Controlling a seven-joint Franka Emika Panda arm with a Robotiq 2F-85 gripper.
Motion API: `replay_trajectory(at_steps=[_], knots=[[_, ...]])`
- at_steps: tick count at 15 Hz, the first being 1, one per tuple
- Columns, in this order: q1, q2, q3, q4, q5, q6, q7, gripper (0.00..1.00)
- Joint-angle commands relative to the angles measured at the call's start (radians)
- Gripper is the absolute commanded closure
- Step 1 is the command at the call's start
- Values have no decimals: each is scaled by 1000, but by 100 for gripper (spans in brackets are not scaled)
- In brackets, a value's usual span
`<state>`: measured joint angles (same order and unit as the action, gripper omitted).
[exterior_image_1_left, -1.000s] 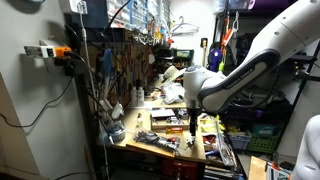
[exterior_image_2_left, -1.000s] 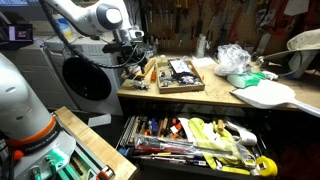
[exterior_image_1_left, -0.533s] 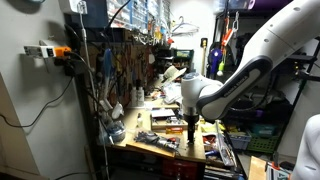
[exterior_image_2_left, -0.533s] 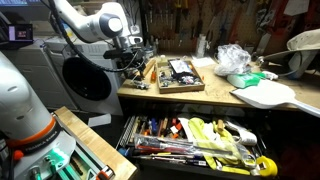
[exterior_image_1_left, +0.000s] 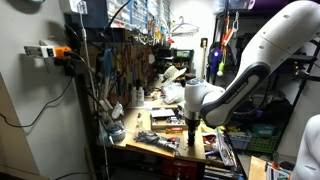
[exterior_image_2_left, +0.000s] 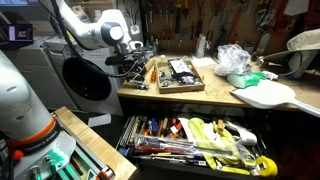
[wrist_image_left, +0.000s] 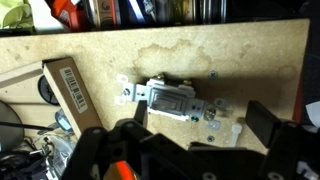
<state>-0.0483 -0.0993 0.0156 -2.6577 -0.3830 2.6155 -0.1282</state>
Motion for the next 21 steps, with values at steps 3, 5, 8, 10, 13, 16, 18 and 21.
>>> replay_trajectory(at_steps=[3,5,8,10,13,16,18,21], knots=[[-13,11,-20,-27,-64,65,21,0],[-8,14,-24,-29,-45,53,0,0],[-7,4,-26,-39,-37,51,-8,0],[-10,4,-27,-38,-46,50,2,0],[-10,8,-30,-37,-42,55,3,0],[-10,6,-31,-37,-44,59,5,10],[-11,4,-30,-36,-51,59,9,17],[-11,0,-28,-35,-61,61,16,30]])
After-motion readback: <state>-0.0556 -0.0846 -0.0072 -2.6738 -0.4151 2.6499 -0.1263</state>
